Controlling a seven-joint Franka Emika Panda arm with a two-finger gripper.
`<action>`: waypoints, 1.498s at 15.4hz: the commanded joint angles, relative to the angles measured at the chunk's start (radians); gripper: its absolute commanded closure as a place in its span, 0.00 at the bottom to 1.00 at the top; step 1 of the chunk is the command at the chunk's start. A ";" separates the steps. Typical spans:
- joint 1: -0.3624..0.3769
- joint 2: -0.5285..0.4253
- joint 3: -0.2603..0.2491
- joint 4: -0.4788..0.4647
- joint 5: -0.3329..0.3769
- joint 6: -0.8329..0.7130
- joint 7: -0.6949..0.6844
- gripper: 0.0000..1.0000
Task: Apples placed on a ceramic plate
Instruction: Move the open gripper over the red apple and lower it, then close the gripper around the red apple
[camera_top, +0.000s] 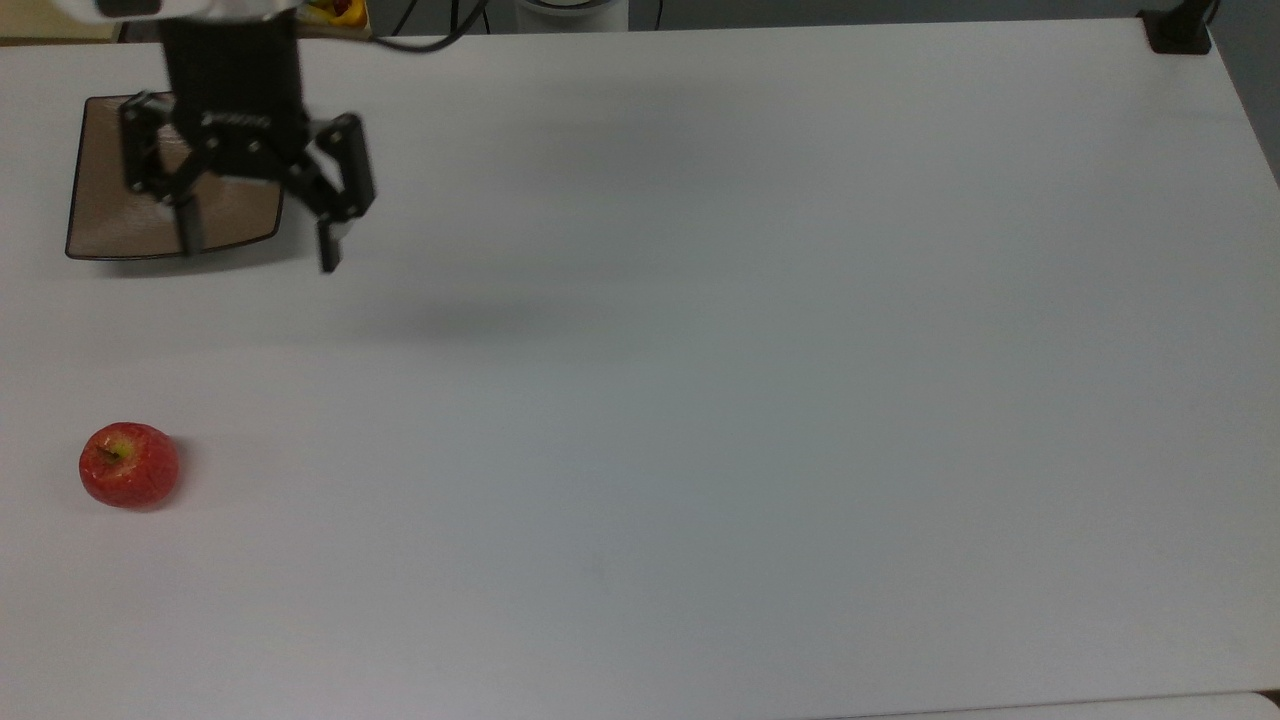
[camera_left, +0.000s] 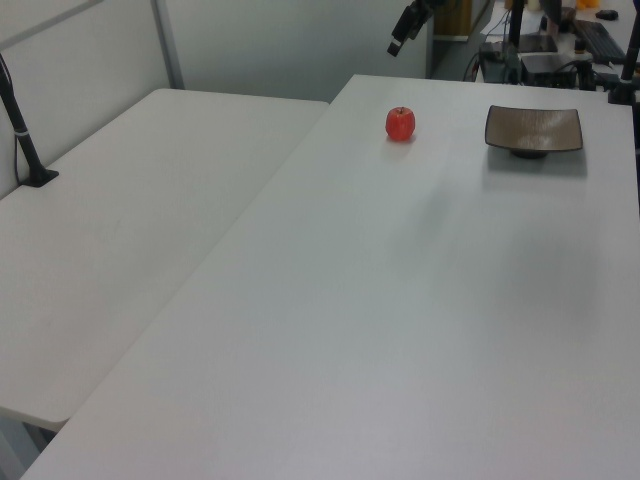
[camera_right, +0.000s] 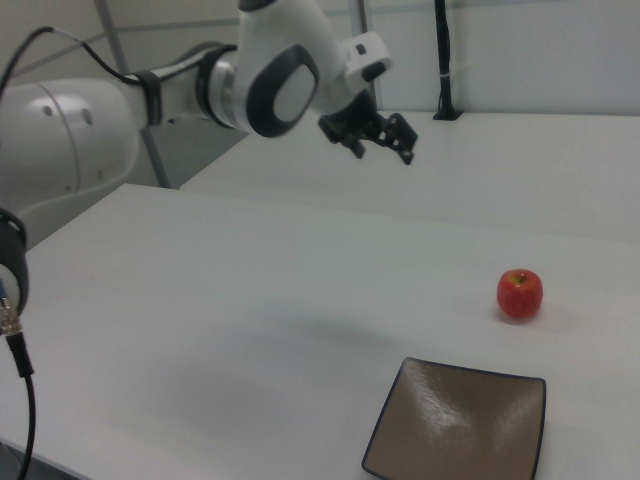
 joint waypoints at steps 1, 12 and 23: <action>-0.042 0.090 -0.005 0.042 0.002 0.158 -0.016 0.00; -0.125 0.378 -0.037 0.181 -0.005 0.370 -0.011 0.00; -0.137 0.538 -0.073 0.203 -0.027 0.517 -0.013 0.00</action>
